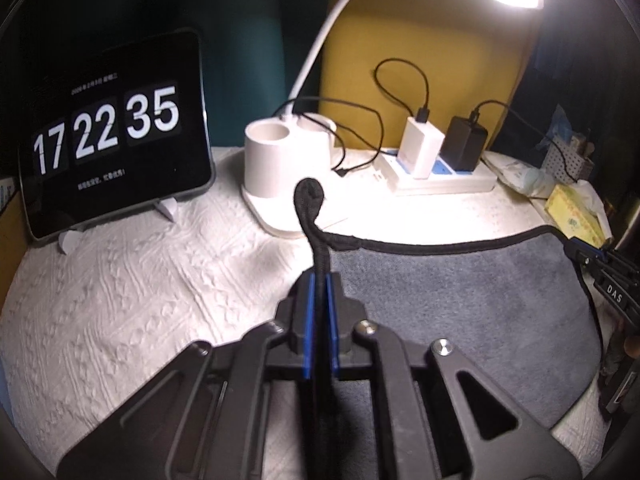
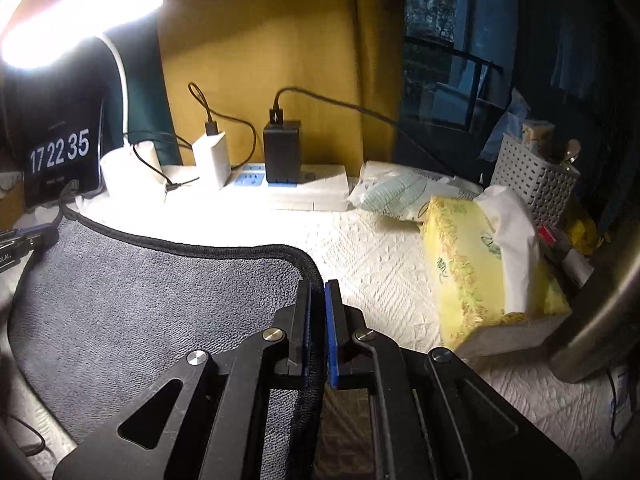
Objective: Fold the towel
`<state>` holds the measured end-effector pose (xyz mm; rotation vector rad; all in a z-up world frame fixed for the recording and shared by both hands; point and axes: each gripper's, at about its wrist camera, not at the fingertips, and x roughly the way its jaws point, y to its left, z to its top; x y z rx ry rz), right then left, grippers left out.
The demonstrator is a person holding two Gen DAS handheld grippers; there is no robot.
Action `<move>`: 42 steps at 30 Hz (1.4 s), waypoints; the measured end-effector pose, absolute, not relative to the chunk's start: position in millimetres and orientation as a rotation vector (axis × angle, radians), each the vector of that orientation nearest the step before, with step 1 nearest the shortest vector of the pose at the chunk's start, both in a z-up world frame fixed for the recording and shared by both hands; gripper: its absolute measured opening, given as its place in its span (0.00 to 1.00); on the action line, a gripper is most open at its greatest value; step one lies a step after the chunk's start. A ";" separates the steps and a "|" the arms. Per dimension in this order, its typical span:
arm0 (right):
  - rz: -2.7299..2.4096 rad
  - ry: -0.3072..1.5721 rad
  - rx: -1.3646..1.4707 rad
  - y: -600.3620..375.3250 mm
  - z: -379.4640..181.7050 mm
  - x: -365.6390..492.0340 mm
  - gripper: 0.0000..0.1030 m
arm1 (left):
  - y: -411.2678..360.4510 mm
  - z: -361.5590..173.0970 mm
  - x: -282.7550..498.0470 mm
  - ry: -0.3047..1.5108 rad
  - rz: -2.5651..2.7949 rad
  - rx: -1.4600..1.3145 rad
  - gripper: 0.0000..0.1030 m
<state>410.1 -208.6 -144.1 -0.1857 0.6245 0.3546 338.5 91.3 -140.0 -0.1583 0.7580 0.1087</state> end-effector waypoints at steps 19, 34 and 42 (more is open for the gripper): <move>0.337 0.772 -0.208 -201.0 -172.3 437.4 0.07 | 88.0 -174.0 367.3 0.895 0.133 -0.123 0.10; 0.321 0.786 -0.224 -198.4 -173.7 436.4 0.19 | 81.8 -170.6 366.3 0.903 0.150 -0.110 0.21; 0.355 0.782 -0.223 -194.5 -169.3 425.4 0.38 | 68.6 -180.4 366.2 0.967 -0.021 -0.177 1.00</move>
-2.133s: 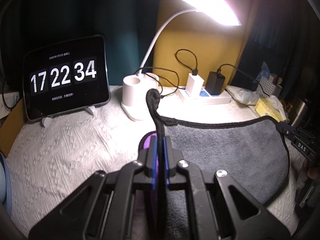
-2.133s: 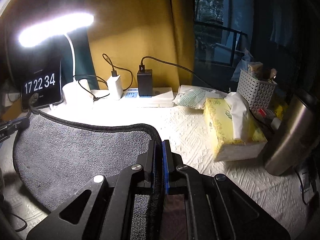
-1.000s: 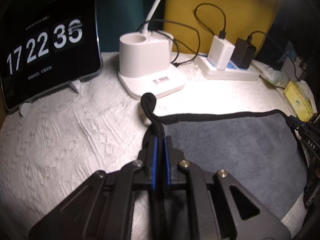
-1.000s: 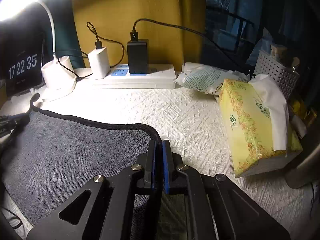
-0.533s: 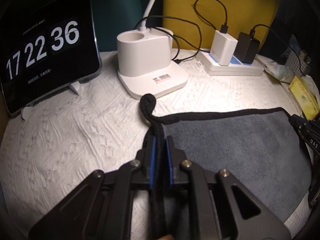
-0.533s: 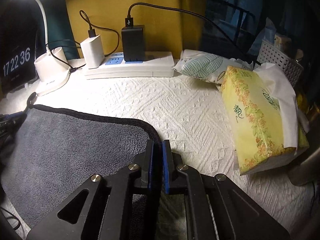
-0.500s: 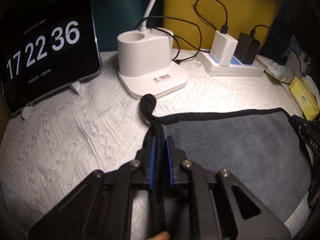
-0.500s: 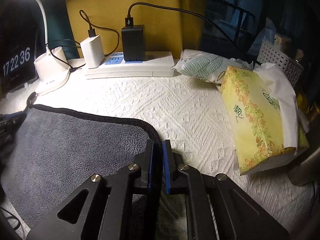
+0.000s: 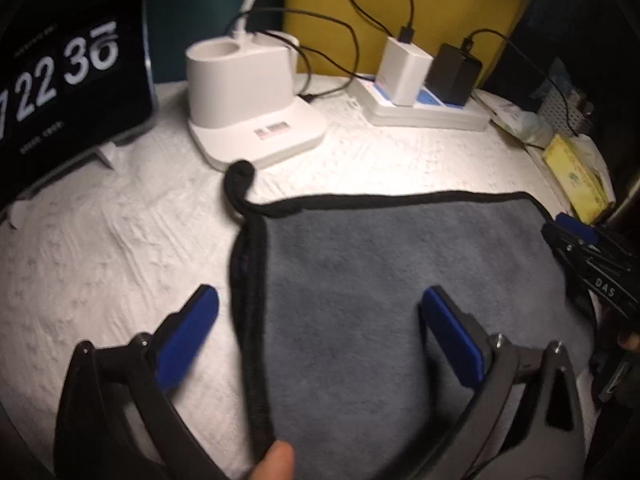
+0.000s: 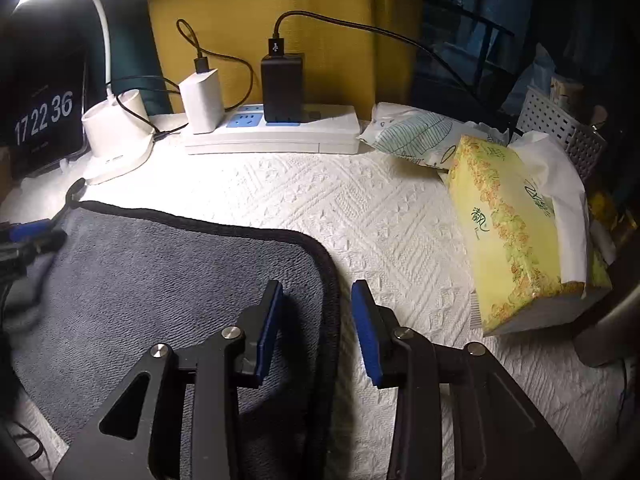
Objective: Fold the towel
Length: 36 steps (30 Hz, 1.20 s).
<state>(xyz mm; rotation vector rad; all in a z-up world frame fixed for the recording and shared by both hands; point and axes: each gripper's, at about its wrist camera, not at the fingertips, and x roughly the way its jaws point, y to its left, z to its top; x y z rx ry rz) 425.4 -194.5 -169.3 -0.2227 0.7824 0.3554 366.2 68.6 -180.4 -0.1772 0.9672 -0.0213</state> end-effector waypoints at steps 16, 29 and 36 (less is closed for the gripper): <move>0.365 0.733 -0.209 -199.9 -145.1 394.4 0.39 | 48.4 -151.6 327.8 0.903 0.017 -0.099 1.00; 0.374 0.685 -0.200 -206.2 -121.4 345.0 0.39 | 42.8 -118.1 276.7 0.821 0.052 -0.138 1.00; 0.373 0.664 -0.198 -209.9 -112.1 322.6 0.39 | 38.7 -105.4 254.8 0.777 0.058 -0.140 1.00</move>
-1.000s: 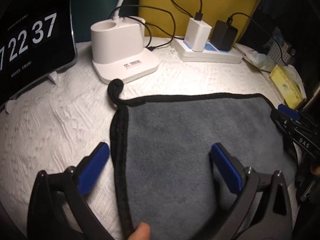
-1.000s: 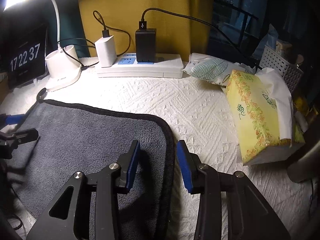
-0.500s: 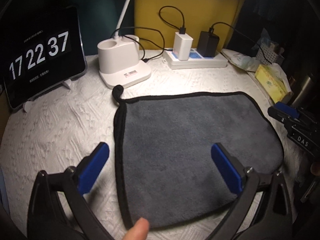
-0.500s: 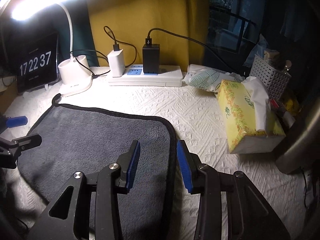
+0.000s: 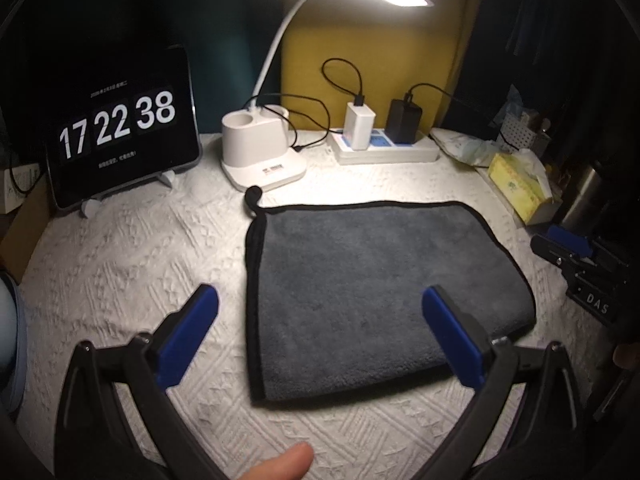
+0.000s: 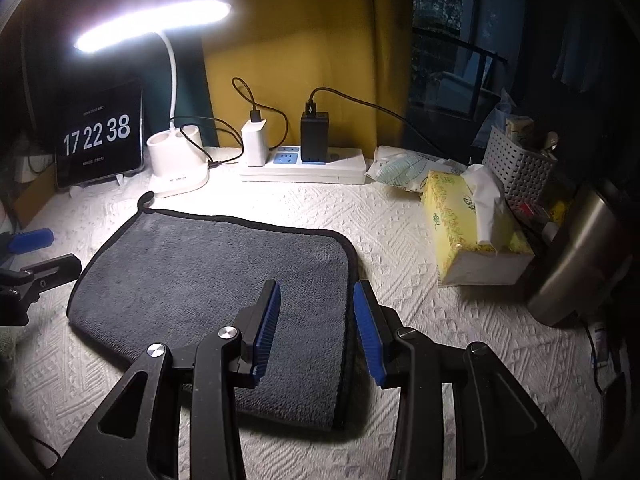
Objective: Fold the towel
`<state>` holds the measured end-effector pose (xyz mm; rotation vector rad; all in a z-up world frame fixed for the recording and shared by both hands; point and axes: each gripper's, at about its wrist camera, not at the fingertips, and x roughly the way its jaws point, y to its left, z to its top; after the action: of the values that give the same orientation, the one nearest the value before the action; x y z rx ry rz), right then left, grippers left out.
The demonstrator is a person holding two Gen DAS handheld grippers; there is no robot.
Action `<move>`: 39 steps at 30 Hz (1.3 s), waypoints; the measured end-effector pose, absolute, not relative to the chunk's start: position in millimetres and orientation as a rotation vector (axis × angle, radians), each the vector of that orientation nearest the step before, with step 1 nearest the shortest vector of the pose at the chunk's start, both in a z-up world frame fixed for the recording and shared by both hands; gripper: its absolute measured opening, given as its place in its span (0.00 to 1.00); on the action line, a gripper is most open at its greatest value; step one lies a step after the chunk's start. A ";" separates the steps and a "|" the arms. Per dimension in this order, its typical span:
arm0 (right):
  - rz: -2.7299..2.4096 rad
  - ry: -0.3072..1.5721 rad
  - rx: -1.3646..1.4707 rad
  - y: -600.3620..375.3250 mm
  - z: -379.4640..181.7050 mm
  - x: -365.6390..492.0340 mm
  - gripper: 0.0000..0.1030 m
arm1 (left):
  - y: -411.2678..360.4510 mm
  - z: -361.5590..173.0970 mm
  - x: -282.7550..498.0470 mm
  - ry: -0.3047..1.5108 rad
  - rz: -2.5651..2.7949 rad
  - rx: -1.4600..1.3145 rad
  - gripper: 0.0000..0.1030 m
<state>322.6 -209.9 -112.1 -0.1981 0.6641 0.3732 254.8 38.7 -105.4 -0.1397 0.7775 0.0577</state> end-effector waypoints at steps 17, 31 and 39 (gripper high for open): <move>0.378 0.620 -0.194 -212.4 -96.5 276.8 0.39 | 33.4 -85.7 207.0 0.701 0.059 -0.171 1.00; 0.389 0.590 -0.197 -212.7 -87.0 236.4 0.39 | 28.7 -78.5 165.2 0.656 0.051 -0.189 1.00; 0.397 0.575 -0.203 -209.2 -83.6 213.0 0.39 | 24.4 -78.2 141.0 0.639 0.038 -0.201 1.00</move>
<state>213.0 -209.2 -83.6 -0.2026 0.5748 0.3974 141.0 24.4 -78.2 -0.2006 0.6386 0.0380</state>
